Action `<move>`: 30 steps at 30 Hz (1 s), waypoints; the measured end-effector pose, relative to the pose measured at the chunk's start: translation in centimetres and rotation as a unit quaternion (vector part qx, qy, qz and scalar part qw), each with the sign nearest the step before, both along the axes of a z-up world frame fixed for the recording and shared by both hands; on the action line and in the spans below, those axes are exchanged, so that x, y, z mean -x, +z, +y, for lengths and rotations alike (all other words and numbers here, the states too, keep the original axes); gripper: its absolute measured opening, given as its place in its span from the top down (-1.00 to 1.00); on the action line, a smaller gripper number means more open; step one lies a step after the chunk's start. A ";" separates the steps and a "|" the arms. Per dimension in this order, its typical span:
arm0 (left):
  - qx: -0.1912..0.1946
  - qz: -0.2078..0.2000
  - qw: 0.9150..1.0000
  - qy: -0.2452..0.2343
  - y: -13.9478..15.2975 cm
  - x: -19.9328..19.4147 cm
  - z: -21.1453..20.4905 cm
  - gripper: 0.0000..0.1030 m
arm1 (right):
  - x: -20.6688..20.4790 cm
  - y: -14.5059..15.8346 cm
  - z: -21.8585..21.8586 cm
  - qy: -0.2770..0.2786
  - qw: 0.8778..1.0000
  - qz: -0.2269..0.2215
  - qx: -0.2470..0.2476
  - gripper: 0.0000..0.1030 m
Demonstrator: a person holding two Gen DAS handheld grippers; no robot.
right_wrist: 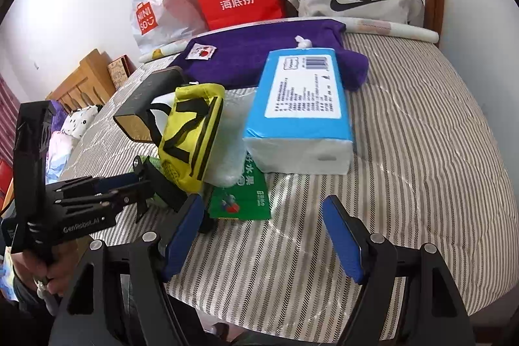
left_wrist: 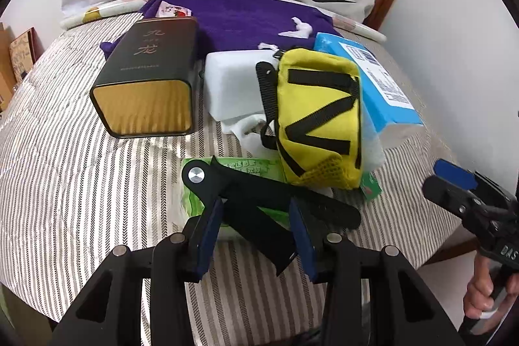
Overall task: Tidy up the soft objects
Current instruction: 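Withdraw both tools from the towel back toward the yellow pouch, then grasp the yellow pouch with black Z straps with the right tool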
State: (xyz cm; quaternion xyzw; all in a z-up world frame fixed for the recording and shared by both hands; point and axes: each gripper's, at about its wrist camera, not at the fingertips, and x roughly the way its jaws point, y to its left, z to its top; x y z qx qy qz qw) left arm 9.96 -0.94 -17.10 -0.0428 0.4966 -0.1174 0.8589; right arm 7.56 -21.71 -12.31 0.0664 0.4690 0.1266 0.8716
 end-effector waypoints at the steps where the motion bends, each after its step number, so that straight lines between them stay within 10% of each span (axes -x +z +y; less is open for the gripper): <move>1: -0.006 -0.002 1.000 -0.001 0.1 0.1 -0.1 0.25 | 0.0 0.0 -0.1 -0.002 1.000 0.001 -0.002 -0.46; 7: 0.005 0.015 1.000 0.001 0.4 1.0 1.1 0.43 | 0.1 -0.2 -0.1 0.000 1.000 -0.001 0.000 -0.46; 11: 0.019 0.024 1.000 0.000 -0.1 0.9 0.7 0.15 | 0.1 -0.4 0.3 0.006 1.000 0.002 -0.001 -0.46; 25: -0.051 0.014 0.999 -0.003 -0.8 1.8 -0.7 0.09 | 0.5 -0.6 0.5 0.009 1.000 0.004 0.010 -0.46; 30: -0.069 0.016 0.997 0.001 -1.5 2.0 -0.4 0.60 | 0.6 -0.8 0.7 0.013 1.000 0.006 0.017 -0.46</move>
